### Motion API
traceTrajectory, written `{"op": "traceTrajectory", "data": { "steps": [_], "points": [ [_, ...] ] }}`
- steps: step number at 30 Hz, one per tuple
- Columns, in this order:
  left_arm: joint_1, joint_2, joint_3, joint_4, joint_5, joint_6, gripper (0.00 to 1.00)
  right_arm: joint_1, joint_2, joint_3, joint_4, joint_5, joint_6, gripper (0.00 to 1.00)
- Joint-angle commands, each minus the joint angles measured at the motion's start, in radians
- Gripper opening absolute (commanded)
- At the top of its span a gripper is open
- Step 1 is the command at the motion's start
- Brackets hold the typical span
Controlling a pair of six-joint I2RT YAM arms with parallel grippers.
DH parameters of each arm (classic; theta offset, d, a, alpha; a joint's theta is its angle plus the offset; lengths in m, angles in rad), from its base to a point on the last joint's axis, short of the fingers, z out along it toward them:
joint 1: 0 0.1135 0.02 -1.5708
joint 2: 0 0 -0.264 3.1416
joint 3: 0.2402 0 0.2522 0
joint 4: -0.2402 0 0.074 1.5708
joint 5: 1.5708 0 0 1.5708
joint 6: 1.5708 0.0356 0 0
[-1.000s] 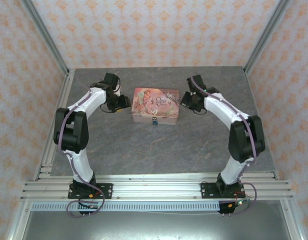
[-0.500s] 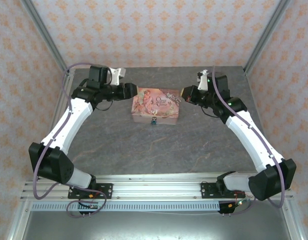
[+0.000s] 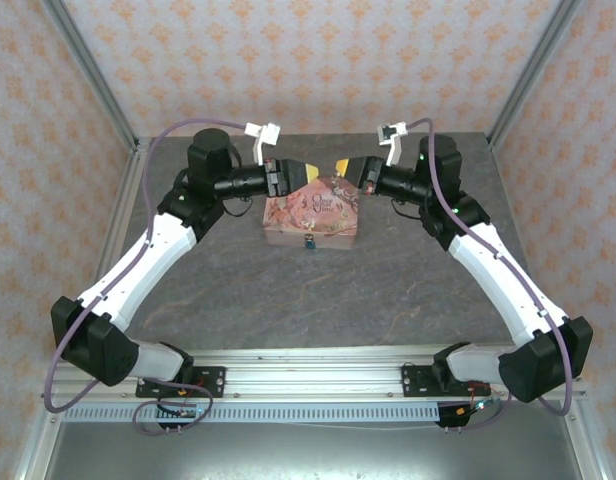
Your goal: Unlock the padlock with the key
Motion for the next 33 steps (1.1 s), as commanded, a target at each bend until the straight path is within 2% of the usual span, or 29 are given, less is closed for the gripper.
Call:
{"op": "traceTrajectory", "data": {
  "steps": [1, 12, 18, 33],
  "points": [
    [-0.010, -0.004, -0.052, 0.220, 0.011, -0.165, 0.49, 0.002, 0.004, -0.015, 0.201, -0.061, 0.117, 0.00],
    [-0.041, 0.028, -0.076, 0.362, -0.014, -0.326, 0.39, 0.006, 0.028, -0.027, 0.270, -0.068, 0.180, 0.00],
    [-0.070, 0.064, -0.050, 0.364, -0.018, -0.321, 0.33, 0.007, 0.036, -0.021, 0.274, -0.071, 0.186, 0.00],
    [-0.072, 0.088, -0.039, 0.356, -0.023, -0.316, 0.32, 0.014, 0.031, -0.029, 0.272, -0.070, 0.197, 0.00]
  ]
}}
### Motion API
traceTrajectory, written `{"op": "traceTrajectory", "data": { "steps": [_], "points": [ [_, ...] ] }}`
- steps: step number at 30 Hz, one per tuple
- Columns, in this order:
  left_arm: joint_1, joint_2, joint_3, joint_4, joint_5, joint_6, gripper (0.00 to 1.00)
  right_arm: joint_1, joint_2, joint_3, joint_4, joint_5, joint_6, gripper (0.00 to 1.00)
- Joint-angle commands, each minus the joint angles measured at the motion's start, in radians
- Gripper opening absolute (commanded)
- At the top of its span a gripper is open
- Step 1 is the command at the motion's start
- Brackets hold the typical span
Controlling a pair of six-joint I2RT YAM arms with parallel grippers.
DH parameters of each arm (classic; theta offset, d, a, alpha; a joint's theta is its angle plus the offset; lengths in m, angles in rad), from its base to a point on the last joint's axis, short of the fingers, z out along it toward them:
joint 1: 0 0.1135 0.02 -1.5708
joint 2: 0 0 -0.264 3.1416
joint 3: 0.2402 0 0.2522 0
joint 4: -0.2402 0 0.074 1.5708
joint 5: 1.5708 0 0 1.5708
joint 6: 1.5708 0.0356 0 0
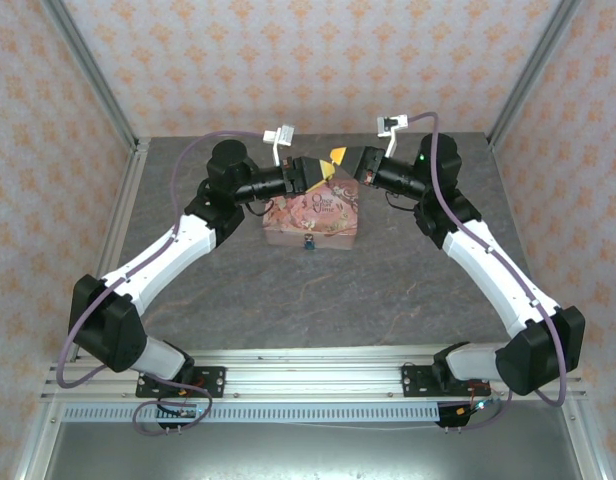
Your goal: Unlock the padlock with the key
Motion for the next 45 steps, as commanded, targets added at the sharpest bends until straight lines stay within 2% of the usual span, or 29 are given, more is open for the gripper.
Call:
{"op": "traceTrajectory", "data": {
  "steps": [1, 8, 18, 20, 26, 31, 45],
  "points": [
    [-0.001, -0.004, 0.032, 0.033, -0.001, 0.003, 0.32, 0.011, -0.006, -0.004, 0.056, -0.018, 0.005, 0.00],
    [0.008, -0.023, 0.021, 0.028, -0.020, 0.003, 0.33, 0.011, -0.011, -0.022, 0.056, 0.009, 0.005, 0.00],
    [0.028, -0.036, -0.003, 0.056, -0.020, -0.027, 0.18, 0.012, -0.029, -0.036, 0.056, 0.039, 0.001, 0.00],
    [0.028, -0.038, -0.008, 0.045, -0.018, -0.023, 0.18, 0.011, -0.032, -0.040, 0.056, 0.047, 0.001, 0.00],
    [0.026, -0.035, -0.007, 0.035, -0.001, -0.026, 0.27, 0.011, -0.038, -0.045, 0.056, 0.063, 0.001, 0.00],
    [0.019, -0.027, 0.004, 0.031, 0.021, -0.027, 0.27, 0.011, -0.040, -0.048, 0.058, 0.063, 0.002, 0.00],
    [0.011, -0.030, 0.015, -0.046, 0.021, 0.019, 0.16, 0.011, -0.046, -0.062, 0.059, 0.076, -0.001, 0.00]
  ]
}}
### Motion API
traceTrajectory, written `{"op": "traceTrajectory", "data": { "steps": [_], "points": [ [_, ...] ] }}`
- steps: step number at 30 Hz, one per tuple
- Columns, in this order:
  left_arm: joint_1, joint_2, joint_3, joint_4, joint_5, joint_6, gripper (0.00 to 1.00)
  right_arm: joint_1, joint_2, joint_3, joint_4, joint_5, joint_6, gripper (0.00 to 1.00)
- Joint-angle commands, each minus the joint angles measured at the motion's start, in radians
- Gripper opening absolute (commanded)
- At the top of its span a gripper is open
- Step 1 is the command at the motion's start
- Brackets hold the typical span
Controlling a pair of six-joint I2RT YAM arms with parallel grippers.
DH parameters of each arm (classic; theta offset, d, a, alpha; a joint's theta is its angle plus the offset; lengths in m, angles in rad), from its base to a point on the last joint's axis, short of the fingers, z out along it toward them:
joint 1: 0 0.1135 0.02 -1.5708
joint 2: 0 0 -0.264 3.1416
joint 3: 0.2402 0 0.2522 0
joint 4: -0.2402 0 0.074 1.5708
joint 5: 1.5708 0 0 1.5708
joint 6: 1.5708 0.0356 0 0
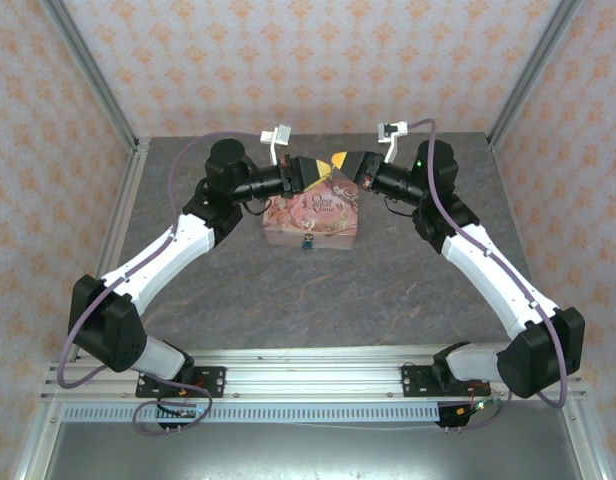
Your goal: Unlock the padlock with the key
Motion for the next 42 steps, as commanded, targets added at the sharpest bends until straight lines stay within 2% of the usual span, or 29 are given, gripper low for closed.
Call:
{"op": "traceTrajectory", "data": {
  "steps": [1, 17, 23, 32, 37, 42],
  "points": [
    [-0.005, -0.031, 0.018, -0.028, 0.021, 0.039, 0.17, 0.006, -0.031, -0.011, 0.053, 0.017, -0.001, 0.00],
    [-0.005, -0.018, 0.034, 0.007, 0.026, 0.016, 0.17, 0.006, -0.028, -0.029, 0.081, 0.008, 0.021, 0.00],
    [-0.005, -0.016, 0.036, 0.013, 0.029, 0.013, 0.22, 0.009, -0.027, -0.040, 0.090, 0.002, 0.032, 0.00],
    [-0.009, -0.014, 0.033, 0.013, 0.029, 0.015, 0.24, 0.015, -0.025, -0.054, 0.122, 0.007, 0.060, 0.00],
    [-0.011, -0.018, 0.028, 0.013, 0.021, 0.016, 0.15, 0.018, -0.028, -0.063, 0.126, 0.009, 0.062, 0.00],
    [-0.012, -0.027, 0.016, 0.003, 0.014, 0.019, 0.15, 0.018, -0.045, -0.069, 0.103, 0.036, 0.038, 0.00]
  ]
}}
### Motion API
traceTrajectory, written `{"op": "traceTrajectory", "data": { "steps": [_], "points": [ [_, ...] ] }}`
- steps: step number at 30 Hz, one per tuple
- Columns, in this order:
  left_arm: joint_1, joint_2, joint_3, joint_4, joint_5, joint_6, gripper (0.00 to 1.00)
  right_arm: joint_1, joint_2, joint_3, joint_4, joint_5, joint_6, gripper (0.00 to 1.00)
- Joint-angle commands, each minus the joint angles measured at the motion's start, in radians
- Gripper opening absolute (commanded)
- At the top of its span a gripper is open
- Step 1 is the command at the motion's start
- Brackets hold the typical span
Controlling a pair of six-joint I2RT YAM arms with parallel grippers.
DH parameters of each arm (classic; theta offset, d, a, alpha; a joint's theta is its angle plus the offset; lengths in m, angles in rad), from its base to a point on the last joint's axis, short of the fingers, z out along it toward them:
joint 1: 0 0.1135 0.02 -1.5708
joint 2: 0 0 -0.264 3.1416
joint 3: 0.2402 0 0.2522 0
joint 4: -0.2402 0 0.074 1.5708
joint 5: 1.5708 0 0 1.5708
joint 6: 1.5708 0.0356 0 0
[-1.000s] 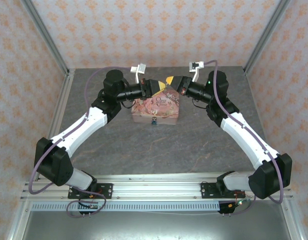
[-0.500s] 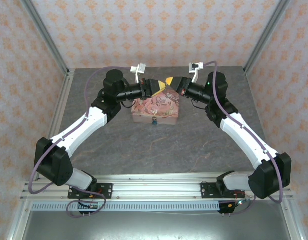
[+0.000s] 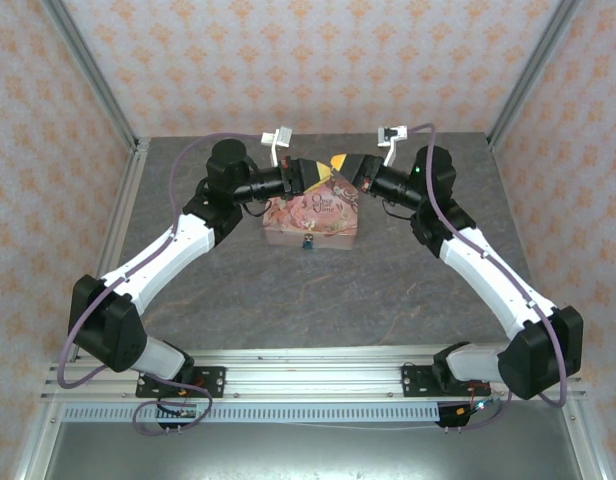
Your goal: Unlock the padlock with the key
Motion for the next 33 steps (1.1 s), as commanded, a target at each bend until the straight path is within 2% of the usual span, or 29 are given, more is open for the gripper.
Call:
{"op": "traceTrajectory", "data": {
  "steps": [1, 13, 20, 26, 30, 33],
  "points": [
    [-0.011, -0.029, 0.014, 0.023, 0.009, 0.009, 0.15, 0.007, -0.039, -0.015, 0.024, 0.021, -0.020, 0.00],
    [-0.013, -0.039, 0.012, 0.014, 0.000, 0.009, 0.12, 0.009, -0.046, -0.034, 0.036, 0.056, -0.001, 0.00],
    [-0.029, -0.022, 0.034, 0.023, 0.009, 0.006, 0.16, 0.021, -0.039, -0.048, 0.067, 0.057, 0.024, 0.00],
    [-0.030, -0.024, 0.032, 0.020, 0.003, 0.009, 0.01, 0.021, -0.049, -0.053, 0.058, 0.064, 0.014, 0.00],
    [-0.031, -0.036, 0.035, -0.011, -0.014, 0.037, 0.00, 0.021, -0.058, -0.057, 0.047, 0.071, 0.007, 0.00],
    [-0.030, -0.055, 0.053, -0.093, -0.040, 0.111, 0.00, 0.022, -0.064, -0.064, 0.039, 0.080, 0.005, 0.00]
  ]
}}
